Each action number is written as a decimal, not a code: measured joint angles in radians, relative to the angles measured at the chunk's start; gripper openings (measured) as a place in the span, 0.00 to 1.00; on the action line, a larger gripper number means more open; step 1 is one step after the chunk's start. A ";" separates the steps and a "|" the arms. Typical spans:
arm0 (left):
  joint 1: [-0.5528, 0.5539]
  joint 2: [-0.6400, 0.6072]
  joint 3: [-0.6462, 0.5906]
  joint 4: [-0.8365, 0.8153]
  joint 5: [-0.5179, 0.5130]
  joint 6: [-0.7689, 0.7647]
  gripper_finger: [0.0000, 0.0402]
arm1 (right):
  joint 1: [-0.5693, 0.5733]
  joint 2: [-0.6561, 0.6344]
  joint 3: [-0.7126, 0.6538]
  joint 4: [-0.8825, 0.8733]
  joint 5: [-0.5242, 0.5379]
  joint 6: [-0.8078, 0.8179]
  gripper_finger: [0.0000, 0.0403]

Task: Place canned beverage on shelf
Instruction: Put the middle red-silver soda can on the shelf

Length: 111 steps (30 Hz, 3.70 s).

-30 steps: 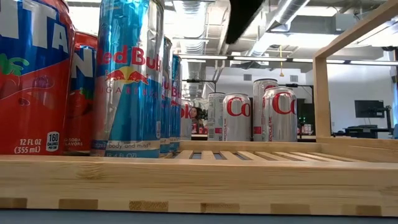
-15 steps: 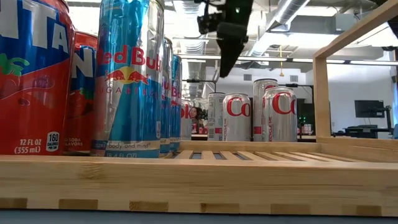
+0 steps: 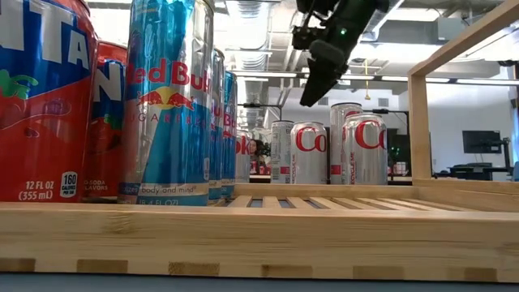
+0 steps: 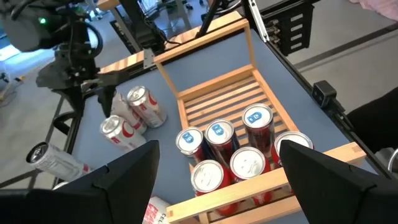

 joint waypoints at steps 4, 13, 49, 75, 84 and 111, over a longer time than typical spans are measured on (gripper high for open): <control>0.000 0.000 0.000 0.003 0.000 -0.003 0.80 | 0.000 0.007 0.000 0.017 -0.003 -0.019 0.74; 0.000 0.003 -0.001 0.003 0.000 -0.009 0.80 | -0.005 0.114 0.032 0.007 -0.043 -0.074 0.74; 0.000 0.004 -0.001 -0.023 0.001 -0.035 0.80 | 0.000 0.221 0.116 -0.144 -0.043 0.030 0.72; 0.000 0.004 -0.001 -0.020 -0.001 -0.047 0.80 | 0.045 0.219 0.125 -0.021 -0.003 0.453 0.71; 0.000 0.004 -0.001 -0.014 -0.001 -0.052 0.80 | 0.067 0.219 0.125 -0.017 -0.011 0.369 0.71; 0.000 0.004 -0.056 -0.014 0.000 -0.139 0.80 | 0.130 0.217 0.288 -0.135 -0.090 -0.330 0.81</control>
